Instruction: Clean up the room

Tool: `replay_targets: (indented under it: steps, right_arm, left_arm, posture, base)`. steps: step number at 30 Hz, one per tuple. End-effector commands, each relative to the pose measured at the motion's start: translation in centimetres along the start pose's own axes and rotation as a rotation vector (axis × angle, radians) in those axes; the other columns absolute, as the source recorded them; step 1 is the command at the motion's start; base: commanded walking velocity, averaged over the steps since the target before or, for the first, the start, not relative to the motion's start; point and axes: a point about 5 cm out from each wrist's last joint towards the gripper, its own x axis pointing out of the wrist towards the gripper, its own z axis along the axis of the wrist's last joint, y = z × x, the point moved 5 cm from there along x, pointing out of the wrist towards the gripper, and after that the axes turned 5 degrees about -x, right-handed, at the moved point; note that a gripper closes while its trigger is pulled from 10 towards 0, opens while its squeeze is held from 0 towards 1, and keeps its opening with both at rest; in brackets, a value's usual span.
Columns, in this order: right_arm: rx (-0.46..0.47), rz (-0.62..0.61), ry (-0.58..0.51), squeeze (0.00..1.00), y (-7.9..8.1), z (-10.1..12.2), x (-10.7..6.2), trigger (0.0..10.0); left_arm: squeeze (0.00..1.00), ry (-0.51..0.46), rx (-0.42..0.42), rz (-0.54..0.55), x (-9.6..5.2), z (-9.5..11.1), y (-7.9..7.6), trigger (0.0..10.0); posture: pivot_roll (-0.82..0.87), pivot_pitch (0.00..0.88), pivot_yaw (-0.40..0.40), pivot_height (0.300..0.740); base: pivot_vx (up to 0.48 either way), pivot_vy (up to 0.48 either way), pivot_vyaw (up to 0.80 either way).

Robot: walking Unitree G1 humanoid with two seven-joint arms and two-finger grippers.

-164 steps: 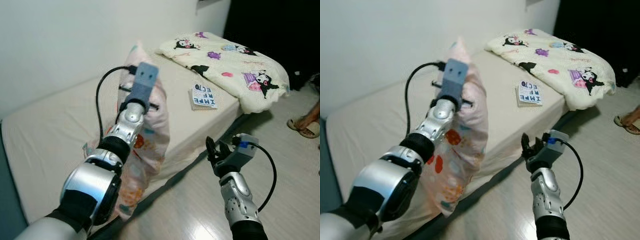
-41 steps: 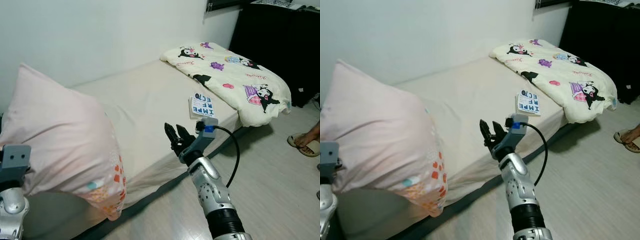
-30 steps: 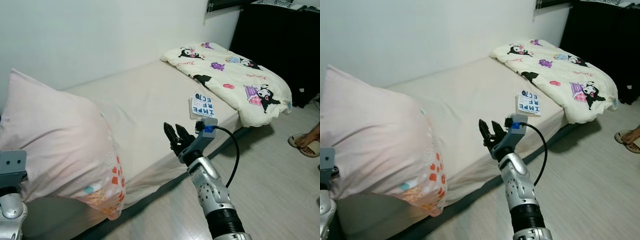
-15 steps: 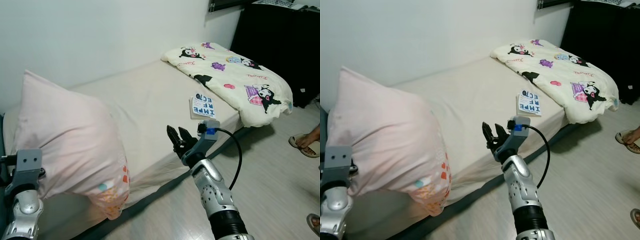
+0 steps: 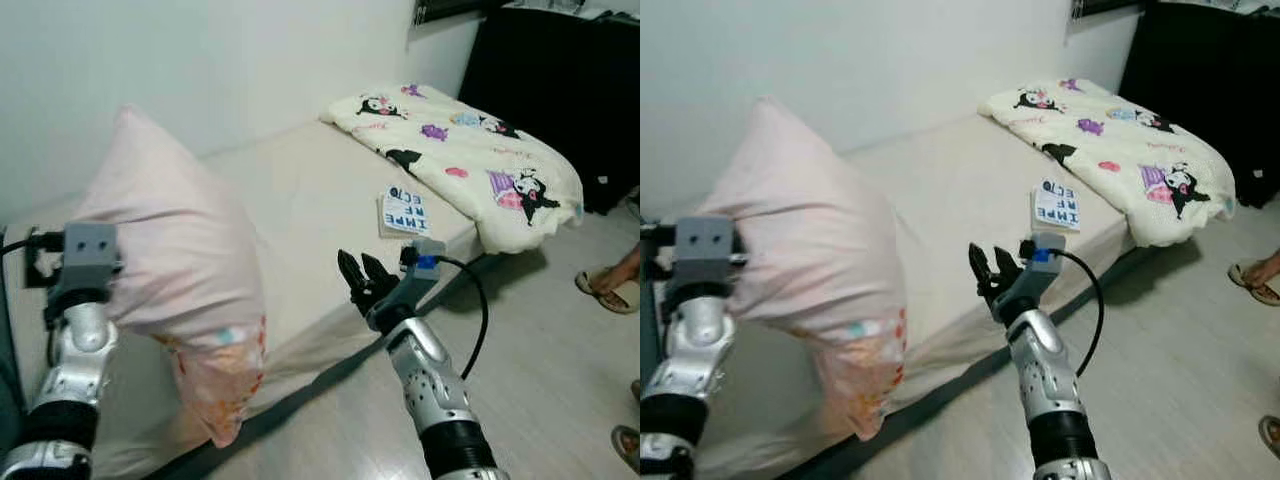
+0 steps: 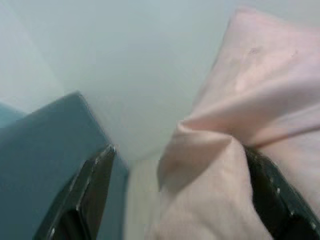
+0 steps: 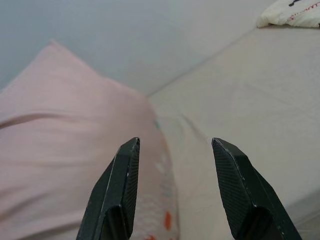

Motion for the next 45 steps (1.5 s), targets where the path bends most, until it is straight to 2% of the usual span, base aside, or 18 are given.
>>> replay_targets:
  steps: [1,2,4,5,7,8,11,18,19,21,22,23,24,25,26,35,42,45]
  right_arm:
    - [-0.006,-0.005,-0.003,0.00,0.0,0.0,-0.1,10.0]
    - [-0.006,-0.005,-0.003,0.00,0.0,0.0,-0.1,10.0]
    - [-0.017,-0.018,0.001,0.00,-0.2,0.0,-0.1,10.0]
    - [-0.017,-0.018,0.001,0.00,-0.2,0.0,-0.1,10.0]
    - [-0.042,-0.036,0.015,0.00,-0.6,-0.1,-0.1,10.0]
    - [-0.042,-0.036,0.015,0.00,-0.6,-0.1,-0.1,10.0]
    - [-0.079,-0.093,0.047,0.00,-1.6,-0.5,-0.2,10.0]
    - [-0.093,-0.142,0.049,0.00,-2.7,-0.4,-0.6,10.0]
    - [-0.095,-0.149,0.047,0.00,-2.9,-0.3,-0.7,10.0]
    - [-0.096,-0.153,0.045,0.00,-3.0,-0.3,-0.7,10.0]
    - [-0.100,-0.158,0.044,0.00,-3.1,-0.1,-0.7,10.0]
    - [-0.100,-0.158,0.044,0.00,-3.1,-0.1,-0.7,10.0]
    - [-0.109,-0.166,0.042,0.00,-3.4,0.0,-0.8,10.0]
    - [-0.109,-0.166,0.042,0.00,-3.4,0.0,-0.8,10.0]
    - [-0.113,-0.170,0.041,0.00,-3.4,0.0,-0.8,10.0]
    - [-0.146,-0.202,0.059,0.00,-4.1,0.0,-0.8,10.0]
    - [-0.170,-0.235,0.095,0.00,-5.2,-0.5,-1.1,10.0]
    - [-0.202,-0.234,0.175,0.00,-5.5,-1.7,-1.4,10.0]
  left_arm:
    - [0.00,0.037,-0.098,-0.096,-1.0,0.0,-3.3,10.0]
    - [0.00,0.037,-0.098,-0.096,-1.0,0.0,-3.3,10.0]
    - [0.00,0.074,-0.232,-0.201,-2.4,0.6,-7.4,10.0]
    - [0.00,0.074,-0.232,-0.201,-2.4,0.6,-7.4,10.0]
    - [0.00,0.140,-0.406,-0.311,-3.5,1.1,-10.7,10.0]
    - [0.00,0.140,-0.406,-0.311,-3.5,1.1,-10.7,10.0]
    - [0.00,0.223,-0.597,-0.489,-5.3,1.6,-14.1,10.0]
    - [0.00,0.228,-0.603,-0.664,-7.3,2.0,-16.0,10.0]
    - [0.00,0.226,-0.596,-0.684,-7.6,2.0,-16.2,5.4]
    - [0.00,0.225,-0.594,-0.695,-7.7,2.0,-16.2,5.4]
    - [0.00,0.227,-0.592,-0.711,-7.8,1.9,-16.4,0.0]
    - [0.00,0.227,-0.592,-0.711,-7.8,1.9,-16.4,0.0]
    - [0.00,0.242,-0.591,-0.730,-8.0,1.7,-16.6,4.4]
    - [0.00,0.242,-0.591,-0.730,-8.0,1.7,-16.6,4.4]
    - [0.00,0.256,-0.597,-0.746,-8.2,1.5,-16.7,10.0]
    - [0.00,0.321,-0.677,-0.859,-10.0,0.9,-17.3,10.0]
    - [0.00,0.423,-0.619,-0.823,-11.2,-2.8,-15.7,10.0]
    - [0.00,0.486,-0.590,-0.835,-12.3,-4.6,-15.0,10.0]
  posture:
    - [-0.06,0.081,0.018,0.740]
    - [-0.06,0.081,0.018,0.740]
    - [-0.06,0.082,0.019,0.740]
    - [-0.06,0.082,0.019,0.740]
    - [-0.06,0.085,0.020,0.740]
    - [-0.06,0.085,0.020,0.740]
    - [-0.07,0.089,0.027,0.740]
    - [-0.07,0.092,0.037,0.740]
    - [-0.07,0.092,0.038,0.740]
    - [-0.07,0.092,0.038,0.740]
    - [-0.07,0.092,0.041,0.740]
    - [-0.07,0.092,0.041,0.740]
    - [-0.08,0.091,0.041,0.740]
    - [-0.08,0.091,0.041,0.740]
    - [-0.08,0.091,0.041,0.740]
    - [-0.07,0.086,0.040,0.740]
    - [-0.07,0.089,0.038,0.740]
    - [-0.07,0.090,0.037,0.740]
  base:
    - [0.000,0.000,0.00]
    - [0.000,0.000,0.00]
    - [0.000,0.000,0.00]
    - [0.000,0.000,0.00]
    - [0.000,0.000,0.00]
    - [0.000,0.000,0.00]
    - [0.000,0.000,0.00]
    - [0.000,0.000,0.00]
    - [0.000,0.000,0.00]
    - [0.000,0.000,0.00]
    - [0.000,0.000,0.00]
    - [0.000,0.000,0.00]
    - [0.000,0.000,0.00]
    - [0.000,0.000,0.00]
    - [0.000,0.000,0.00]
    - [0.000,0.000,0.00]
    - [0.000,0.000,0.00]
    - [0.000,0.000,0.00]
